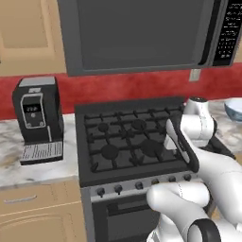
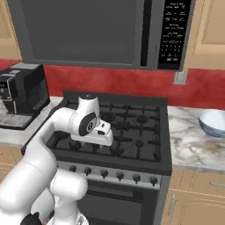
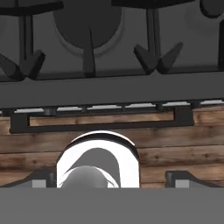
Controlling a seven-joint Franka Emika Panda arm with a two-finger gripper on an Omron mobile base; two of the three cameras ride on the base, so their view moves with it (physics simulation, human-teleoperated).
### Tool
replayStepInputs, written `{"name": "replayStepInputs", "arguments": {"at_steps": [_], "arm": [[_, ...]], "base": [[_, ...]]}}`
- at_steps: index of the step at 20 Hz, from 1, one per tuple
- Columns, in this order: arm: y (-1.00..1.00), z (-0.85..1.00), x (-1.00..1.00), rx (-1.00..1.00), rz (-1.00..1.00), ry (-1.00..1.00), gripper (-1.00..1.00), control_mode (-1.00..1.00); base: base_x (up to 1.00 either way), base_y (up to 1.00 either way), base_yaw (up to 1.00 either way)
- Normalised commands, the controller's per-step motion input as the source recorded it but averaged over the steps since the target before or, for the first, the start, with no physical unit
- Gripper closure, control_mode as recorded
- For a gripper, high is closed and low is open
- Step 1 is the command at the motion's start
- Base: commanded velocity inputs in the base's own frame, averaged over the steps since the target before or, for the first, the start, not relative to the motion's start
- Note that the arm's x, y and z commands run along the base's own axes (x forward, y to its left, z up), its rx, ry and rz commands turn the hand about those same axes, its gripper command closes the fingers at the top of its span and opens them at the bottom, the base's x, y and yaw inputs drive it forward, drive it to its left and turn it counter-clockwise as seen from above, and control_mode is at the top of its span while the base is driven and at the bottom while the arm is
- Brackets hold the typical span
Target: Pick the cup and bowl from the counter and place them on the counter next to the sink.
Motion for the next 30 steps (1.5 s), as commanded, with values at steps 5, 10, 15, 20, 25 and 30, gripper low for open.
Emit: {"name": "replayStepInputs", "arguments": {"at_steps": [5, 10, 15, 20, 25, 30], "arm": [[0.00, 0.00, 0.00, 0.00, 0.00, 0.00, -1.00, 1.00], [0.00, 0.00, 0.00, 0.00, 0.00, 0.00, -1.00, 1.00], [0.00, 0.00, 0.00, 0.00, 0.00, 0.00, -1.00, 1.00], [0.00, 0.00, 0.00, 0.00, 0.00, 0.00, -1.00, 1.00], [0.00, 0.00, 0.00, 0.00, 0.00, 0.00, -1.00, 1.00], [0.00, 0.00, 0.00, 0.00, 0.00, 0.00, -1.00, 1.00]], "base": [[0.02, -1.00, 0.00], [0.01, -1.00, 0.00], [0.23, -1.00, 0.00], [0.52, -0.75, 0.16], [0.74, -0.18, 0.35], [0.00, -0.01, 0.02]]}}
